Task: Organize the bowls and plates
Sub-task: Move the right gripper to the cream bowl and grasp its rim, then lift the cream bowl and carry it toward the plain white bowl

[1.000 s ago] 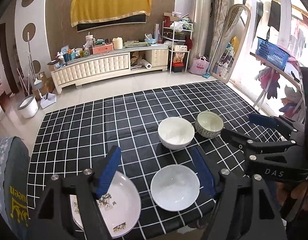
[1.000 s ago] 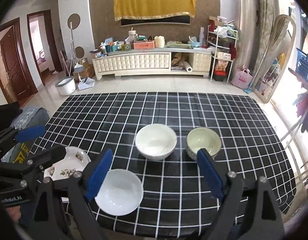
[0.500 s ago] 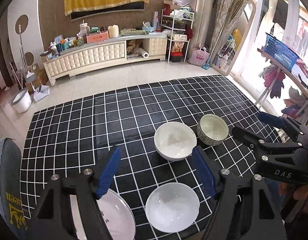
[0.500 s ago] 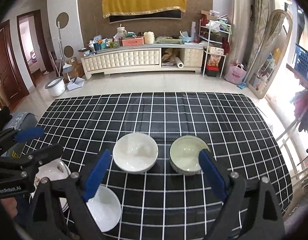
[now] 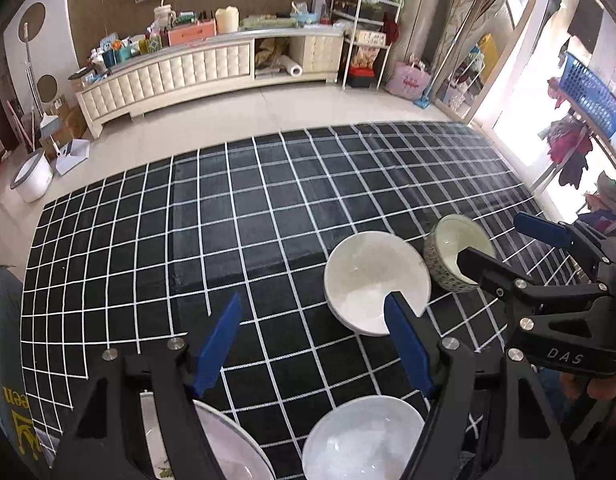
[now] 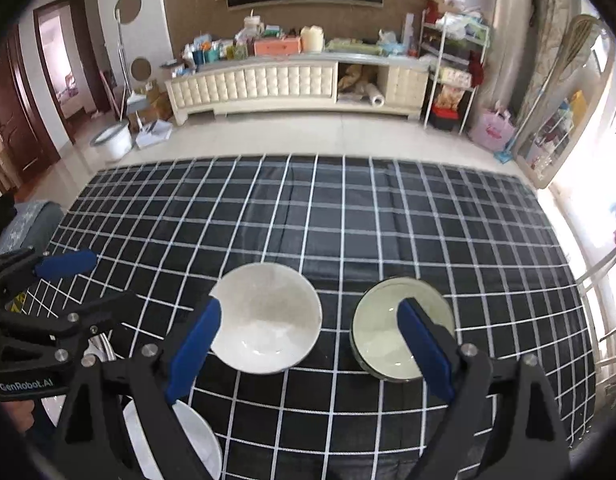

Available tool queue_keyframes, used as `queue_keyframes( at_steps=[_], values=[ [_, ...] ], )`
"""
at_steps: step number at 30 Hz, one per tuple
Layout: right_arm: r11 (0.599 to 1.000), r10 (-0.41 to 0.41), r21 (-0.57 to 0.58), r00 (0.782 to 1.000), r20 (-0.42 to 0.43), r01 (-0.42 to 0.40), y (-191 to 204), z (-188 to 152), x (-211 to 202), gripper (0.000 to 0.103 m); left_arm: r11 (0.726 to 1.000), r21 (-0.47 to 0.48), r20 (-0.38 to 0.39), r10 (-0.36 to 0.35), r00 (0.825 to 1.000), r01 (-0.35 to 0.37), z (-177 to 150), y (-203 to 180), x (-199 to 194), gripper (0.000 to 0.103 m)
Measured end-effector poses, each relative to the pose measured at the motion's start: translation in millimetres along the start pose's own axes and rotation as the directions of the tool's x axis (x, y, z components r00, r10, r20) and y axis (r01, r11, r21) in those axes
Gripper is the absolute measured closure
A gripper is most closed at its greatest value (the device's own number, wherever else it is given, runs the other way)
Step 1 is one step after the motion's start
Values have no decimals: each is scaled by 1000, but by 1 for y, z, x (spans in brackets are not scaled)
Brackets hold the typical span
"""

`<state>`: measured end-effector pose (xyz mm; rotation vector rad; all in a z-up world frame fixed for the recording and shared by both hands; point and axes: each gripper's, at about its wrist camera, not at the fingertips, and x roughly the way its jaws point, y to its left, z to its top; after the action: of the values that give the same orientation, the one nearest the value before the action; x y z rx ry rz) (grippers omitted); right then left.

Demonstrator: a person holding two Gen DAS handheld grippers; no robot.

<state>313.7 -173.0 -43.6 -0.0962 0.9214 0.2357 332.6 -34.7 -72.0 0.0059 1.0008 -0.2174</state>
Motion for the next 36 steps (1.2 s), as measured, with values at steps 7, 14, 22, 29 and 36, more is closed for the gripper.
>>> queue_keyframes(
  at_steps=[7,14,22,29,36],
  values=[
    [999,26,-24,998,-59,-27,-6,1,32,25,999,52,-76,6,997,-2,2,-6,39,44],
    [998,43,-37,990,-137,-49,-11,-2,60,56,999,49,-140,-10,990,17,5,-4,71,56],
    [996,53,-57,979,-198,-66,-13,-14,81,71,997,77,-210,-11,978,28,0,-8,95,85],
    [997,60,-33,974,-219,-69,-15,-24,90,90,995,90,-229,-11,973,33,-2,-15,106,93],
    [999,37,-13,984,-174,-40,-13,-19,67,91,996,80,-223,-9,975,28,3,-19,97,94]
  ],
)
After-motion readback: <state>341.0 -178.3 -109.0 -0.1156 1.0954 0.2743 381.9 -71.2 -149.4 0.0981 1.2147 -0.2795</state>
